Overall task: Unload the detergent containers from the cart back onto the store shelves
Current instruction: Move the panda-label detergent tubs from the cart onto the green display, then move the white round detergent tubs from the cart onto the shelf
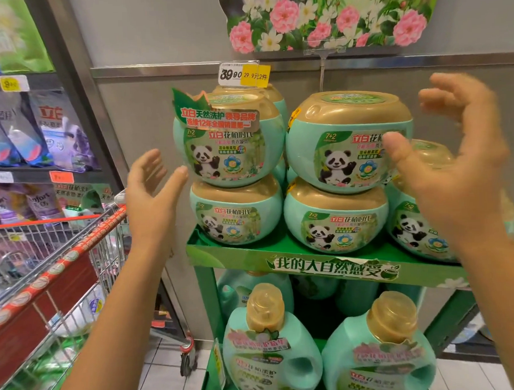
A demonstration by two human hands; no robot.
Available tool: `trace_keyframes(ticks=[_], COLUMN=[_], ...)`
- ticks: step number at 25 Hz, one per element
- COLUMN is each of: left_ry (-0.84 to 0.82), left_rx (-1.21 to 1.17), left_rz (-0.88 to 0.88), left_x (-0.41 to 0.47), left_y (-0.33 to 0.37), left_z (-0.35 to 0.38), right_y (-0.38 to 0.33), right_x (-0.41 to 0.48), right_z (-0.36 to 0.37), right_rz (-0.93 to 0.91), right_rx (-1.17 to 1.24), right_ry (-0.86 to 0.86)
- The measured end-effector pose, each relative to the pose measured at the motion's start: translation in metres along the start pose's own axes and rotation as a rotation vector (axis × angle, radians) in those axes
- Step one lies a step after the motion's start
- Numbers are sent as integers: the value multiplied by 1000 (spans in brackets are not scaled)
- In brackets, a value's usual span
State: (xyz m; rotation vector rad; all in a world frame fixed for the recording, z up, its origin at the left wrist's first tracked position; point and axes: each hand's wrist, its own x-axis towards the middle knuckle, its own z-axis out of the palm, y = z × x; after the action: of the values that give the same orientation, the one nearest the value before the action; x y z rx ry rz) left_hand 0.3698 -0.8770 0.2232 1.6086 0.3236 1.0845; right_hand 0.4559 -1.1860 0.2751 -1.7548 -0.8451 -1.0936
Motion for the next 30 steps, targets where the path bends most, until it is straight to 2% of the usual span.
trace_keyframes(ticks=[2,6,10,12,15,18,20,22,27,30], left_ry=[25,75,177,272,428,510,548,555,540,423], left_rx=[-28,-9,118,182,282,303,343,385,528,665], left_rz=[-4,-62,-236,-370,-542,-629,-604,-495,-151,-134], left_x=[-18,-72,-143,-182,-242,-283,-281,-258,-152,-93], left_y=[-4,-15,-36,-48,-56,-57,-52,-45,-25,-33], left_z=[-19,-66,-120,-146,-179,-196,-207,-221,-272,-305], right_y=[-24,-69,-101,-113,-128,-139,-147,-155,-179,-186], right_x=[-15,-62,-139,-185,-243,-272,-272,-257,-187,-152], right_z=[16,58,95,107,121,137,157,191,316,391], right_rz=[-34,144,654,838,991,1039,997,890,556,350], right_rx=[154,555,906,951,911,875,885,900,949,843], right_ry=[-46,-388,-727,-913,-1210,-1360,-1371,-1321,-1024,-892])
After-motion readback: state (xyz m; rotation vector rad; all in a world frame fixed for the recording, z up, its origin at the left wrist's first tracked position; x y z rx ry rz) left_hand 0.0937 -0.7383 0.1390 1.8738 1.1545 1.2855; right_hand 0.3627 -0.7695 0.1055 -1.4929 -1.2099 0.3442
